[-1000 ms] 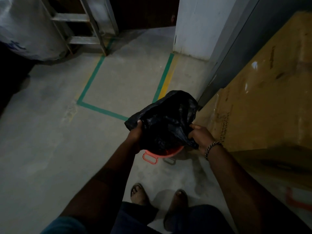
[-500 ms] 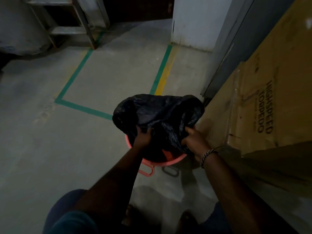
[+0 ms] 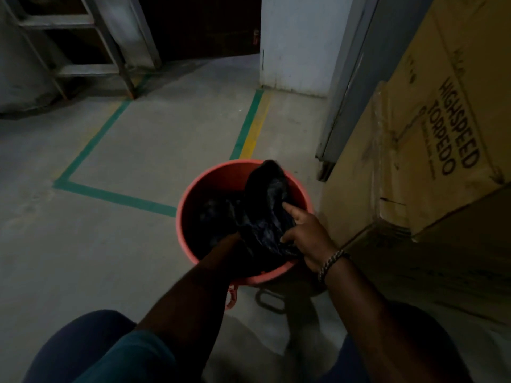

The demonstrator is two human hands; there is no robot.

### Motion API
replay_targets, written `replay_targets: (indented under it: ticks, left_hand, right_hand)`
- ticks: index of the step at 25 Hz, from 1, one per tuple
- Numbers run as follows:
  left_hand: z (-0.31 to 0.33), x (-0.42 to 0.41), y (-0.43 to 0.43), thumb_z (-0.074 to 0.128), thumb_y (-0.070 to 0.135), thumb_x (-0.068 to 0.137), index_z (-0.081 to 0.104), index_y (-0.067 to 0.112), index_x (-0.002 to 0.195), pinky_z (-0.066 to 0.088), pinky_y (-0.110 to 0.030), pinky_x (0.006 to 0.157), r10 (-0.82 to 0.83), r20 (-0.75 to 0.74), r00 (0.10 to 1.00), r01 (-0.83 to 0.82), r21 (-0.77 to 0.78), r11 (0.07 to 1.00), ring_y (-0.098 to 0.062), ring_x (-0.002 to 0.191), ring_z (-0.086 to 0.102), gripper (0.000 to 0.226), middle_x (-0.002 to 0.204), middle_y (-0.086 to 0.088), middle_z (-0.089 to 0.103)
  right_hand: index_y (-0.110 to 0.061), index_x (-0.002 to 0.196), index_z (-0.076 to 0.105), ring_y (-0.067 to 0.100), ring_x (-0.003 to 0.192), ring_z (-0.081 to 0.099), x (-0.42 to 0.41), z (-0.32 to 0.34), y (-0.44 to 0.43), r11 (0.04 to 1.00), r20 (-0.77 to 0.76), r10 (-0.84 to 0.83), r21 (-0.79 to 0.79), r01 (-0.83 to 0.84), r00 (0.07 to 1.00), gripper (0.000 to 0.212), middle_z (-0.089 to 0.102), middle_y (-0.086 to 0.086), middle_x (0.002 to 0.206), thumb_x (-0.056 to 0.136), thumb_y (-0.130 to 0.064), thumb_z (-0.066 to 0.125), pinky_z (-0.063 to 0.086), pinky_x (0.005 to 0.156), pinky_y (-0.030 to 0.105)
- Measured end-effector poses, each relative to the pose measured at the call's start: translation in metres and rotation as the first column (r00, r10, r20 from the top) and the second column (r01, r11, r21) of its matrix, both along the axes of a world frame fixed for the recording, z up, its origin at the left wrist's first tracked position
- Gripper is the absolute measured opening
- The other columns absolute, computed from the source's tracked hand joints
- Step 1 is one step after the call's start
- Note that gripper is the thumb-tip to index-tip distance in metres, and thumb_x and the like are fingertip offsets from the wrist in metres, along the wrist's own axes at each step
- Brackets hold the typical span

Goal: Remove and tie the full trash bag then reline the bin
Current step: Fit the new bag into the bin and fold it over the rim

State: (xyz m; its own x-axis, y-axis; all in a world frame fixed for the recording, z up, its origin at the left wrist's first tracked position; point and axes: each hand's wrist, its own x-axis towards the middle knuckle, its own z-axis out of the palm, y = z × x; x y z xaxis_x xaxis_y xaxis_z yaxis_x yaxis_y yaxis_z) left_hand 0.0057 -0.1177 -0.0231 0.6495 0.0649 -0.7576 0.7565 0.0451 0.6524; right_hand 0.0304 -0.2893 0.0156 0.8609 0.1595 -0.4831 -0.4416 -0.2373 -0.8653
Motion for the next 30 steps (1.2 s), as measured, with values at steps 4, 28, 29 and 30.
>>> replay_targets:
  ticks: [4, 28, 29, 30]
  left_hand:
    - [0.016, 0.012, -0.003, 0.046, 0.006, 0.103, 0.042, -0.008, 0.145, 0.046, -0.042, 0.103, -0.071, -0.048, 0.996, 0.074, 0.043, 0.996, -0.03, 0.112, 0.053, 0.045, 0.126, -0.034, 0.057]
    - [-0.02, -0.016, 0.159, 0.061, 0.047, 0.096, 0.069, 0.006, 0.105, 0.059, -0.045, 0.075, 0.268, 0.211, 0.94, -0.326, 0.325, 0.888, -0.036, 0.089, 0.071, 0.043, 0.106, -0.022, 0.069]
    - [-0.02, -0.015, 0.157, 0.057, 0.044, 0.099, 0.067, 0.005, 0.11, 0.059, -0.046, 0.081, 0.269, 0.219, 0.938, -0.327, 0.299, 0.896, -0.038, 0.095, 0.07, 0.042, 0.113, -0.024, 0.067]
    - [-0.014, -0.016, 0.151, 0.054, 0.042, 0.101, 0.065, 0.004, 0.113, 0.059, -0.047, 0.083, 0.306, 0.223, 0.925, -0.357, 0.242, 0.902, -0.04, 0.099, 0.068, 0.041, 0.118, -0.026, 0.065]
  right_hand:
    - [-0.021, 0.158, 0.04, 0.022, 0.139, 0.045, 0.011, 0.003, -0.003, 0.998, 0.054, -0.033, -0.049, 0.035, 0.998, 0.09, 0.047, -0.001, 0.156, 0.08, 0.019, 0.059, 0.052, 0.098, 0.037]
    - [-0.022, 0.129, 0.061, 0.035, 0.104, 0.063, -0.007, -0.033, -0.032, 0.878, 0.015, -0.021, -0.478, 0.025, 1.0, 0.058, 0.067, 0.013, 0.119, 0.077, 0.003, 0.06, 0.052, 0.086, 0.038]
    - [-0.023, 0.125, 0.063, 0.035, 0.102, 0.064, -0.002, -0.032, -0.031, 0.896, 0.042, -0.055, -0.439, 0.067, 0.998, 0.057, 0.068, 0.013, 0.117, 0.073, -0.001, 0.06, 0.055, 0.087, 0.042]
    - [-0.024, 0.125, 0.064, 0.034, 0.103, 0.066, 0.002, -0.034, -0.031, 0.917, 0.083, -0.096, -0.381, 0.12, 0.992, 0.059, 0.07, 0.012, 0.118, 0.069, -0.005, 0.06, 0.058, 0.088, 0.046]
